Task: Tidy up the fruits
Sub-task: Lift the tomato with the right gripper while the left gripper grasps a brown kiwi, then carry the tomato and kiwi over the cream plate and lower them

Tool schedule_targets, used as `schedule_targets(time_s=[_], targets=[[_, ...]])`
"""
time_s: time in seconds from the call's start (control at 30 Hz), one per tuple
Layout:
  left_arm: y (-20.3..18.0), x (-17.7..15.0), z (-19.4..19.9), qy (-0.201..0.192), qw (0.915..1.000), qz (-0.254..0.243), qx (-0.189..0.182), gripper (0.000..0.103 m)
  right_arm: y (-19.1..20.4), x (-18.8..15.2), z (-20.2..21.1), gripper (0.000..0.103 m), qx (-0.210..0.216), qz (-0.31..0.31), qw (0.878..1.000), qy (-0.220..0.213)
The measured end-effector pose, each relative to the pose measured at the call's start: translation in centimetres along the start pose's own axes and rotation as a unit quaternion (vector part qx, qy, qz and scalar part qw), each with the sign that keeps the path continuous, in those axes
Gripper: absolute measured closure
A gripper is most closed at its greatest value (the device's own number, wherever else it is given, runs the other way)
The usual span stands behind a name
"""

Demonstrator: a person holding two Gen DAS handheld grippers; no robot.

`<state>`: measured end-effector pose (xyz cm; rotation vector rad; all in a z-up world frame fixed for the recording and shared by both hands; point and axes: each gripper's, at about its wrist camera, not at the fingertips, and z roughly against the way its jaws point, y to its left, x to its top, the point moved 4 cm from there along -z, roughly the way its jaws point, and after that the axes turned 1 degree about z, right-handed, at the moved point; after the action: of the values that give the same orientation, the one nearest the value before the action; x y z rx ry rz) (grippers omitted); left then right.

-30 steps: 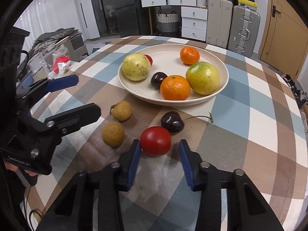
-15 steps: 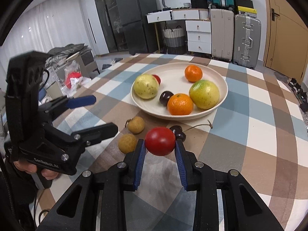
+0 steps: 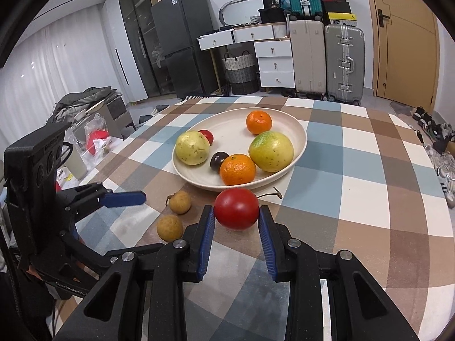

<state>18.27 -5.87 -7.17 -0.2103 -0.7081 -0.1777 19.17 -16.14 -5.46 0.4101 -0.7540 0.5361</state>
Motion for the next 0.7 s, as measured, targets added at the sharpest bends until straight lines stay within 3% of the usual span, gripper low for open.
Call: schedule_targets(time_s=[0.33,0.5,0.7], targets=[[-0.5,0.0,-1.3,0.027,0.9993,-0.001,-0.027,0.053,0.3,-0.3,-0.1,0.071,-0.003,0.006,1.0,0.002],[-1.0,0.4,-1.7,0.027,0.9991,-0.005,-0.034,0.078,0.3,-0.2,0.0,0.071,-0.004,0.005,1.0,-0.001],[-1.2,0.6,-0.8,0.004,0.9991,-0.009,-0.042,0.078,0.2,0.0,0.3,0.071,-0.002,0.002,1.0,-0.007]])
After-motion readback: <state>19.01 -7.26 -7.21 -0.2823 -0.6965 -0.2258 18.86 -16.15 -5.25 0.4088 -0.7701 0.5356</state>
